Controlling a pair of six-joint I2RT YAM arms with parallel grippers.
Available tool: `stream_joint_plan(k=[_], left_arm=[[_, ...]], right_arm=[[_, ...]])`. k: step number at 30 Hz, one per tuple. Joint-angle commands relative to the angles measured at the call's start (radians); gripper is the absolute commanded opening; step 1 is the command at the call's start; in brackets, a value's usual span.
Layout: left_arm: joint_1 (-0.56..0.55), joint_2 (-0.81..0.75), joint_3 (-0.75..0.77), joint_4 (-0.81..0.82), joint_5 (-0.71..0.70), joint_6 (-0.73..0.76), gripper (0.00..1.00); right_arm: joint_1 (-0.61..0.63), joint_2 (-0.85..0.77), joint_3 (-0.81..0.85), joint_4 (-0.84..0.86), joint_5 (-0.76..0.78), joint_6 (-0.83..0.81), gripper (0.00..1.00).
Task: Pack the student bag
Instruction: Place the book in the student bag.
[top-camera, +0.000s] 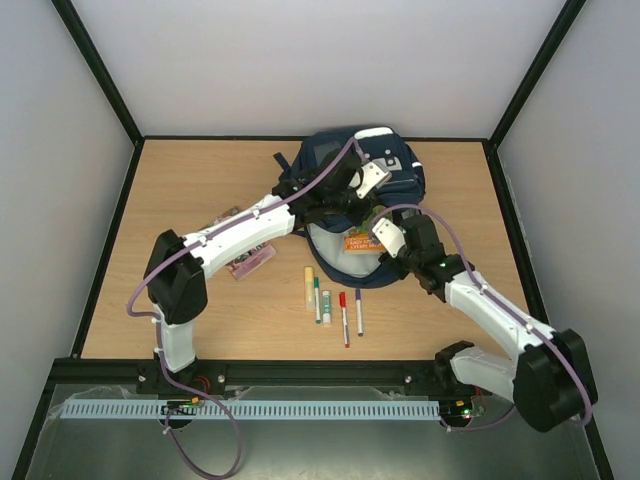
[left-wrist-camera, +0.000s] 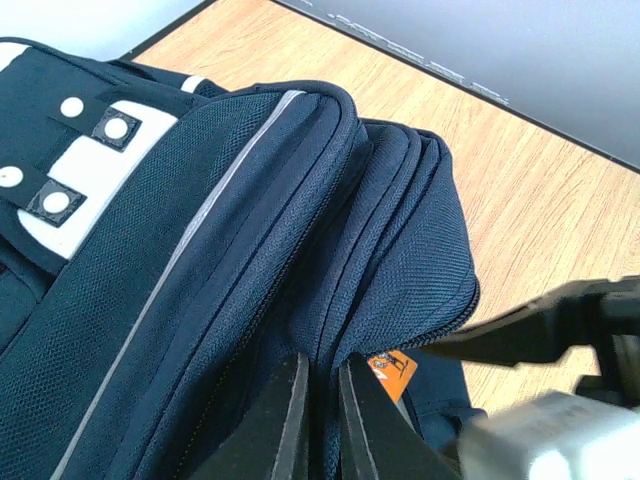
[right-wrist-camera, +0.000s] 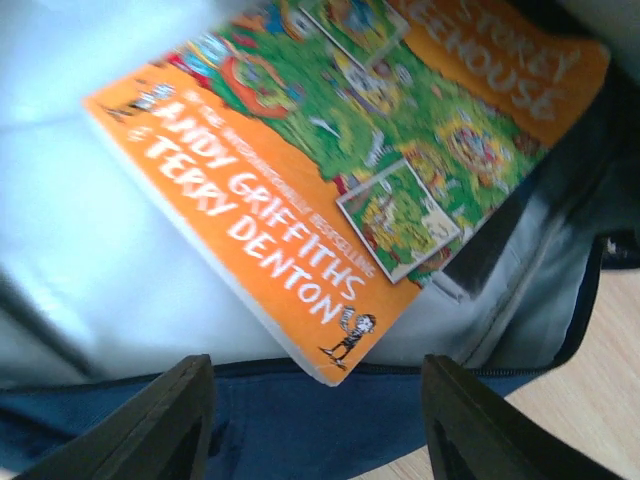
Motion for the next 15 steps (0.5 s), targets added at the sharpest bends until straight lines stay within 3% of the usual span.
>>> stream_joint_plan(k=[1,7,15], left_arm=[[0.002,-0.094,-0.004,0.07,0.004,-0.019,0.02],[0.016,-0.1,-0.001,0.075,0.03,-0.04,0.02],[0.037,-0.11,-0.007,0.077,0.047,-0.049,0.02]], right_arm=[[0.001,-0.069,0.075,-0.26,-0.209,-0.057,0.53],[0.011,0.032,0.097,-0.263,-0.251,-0.096,0.11],[0.014,0.171,0.139,-0.151,-0.228,-0.119,0.06]])
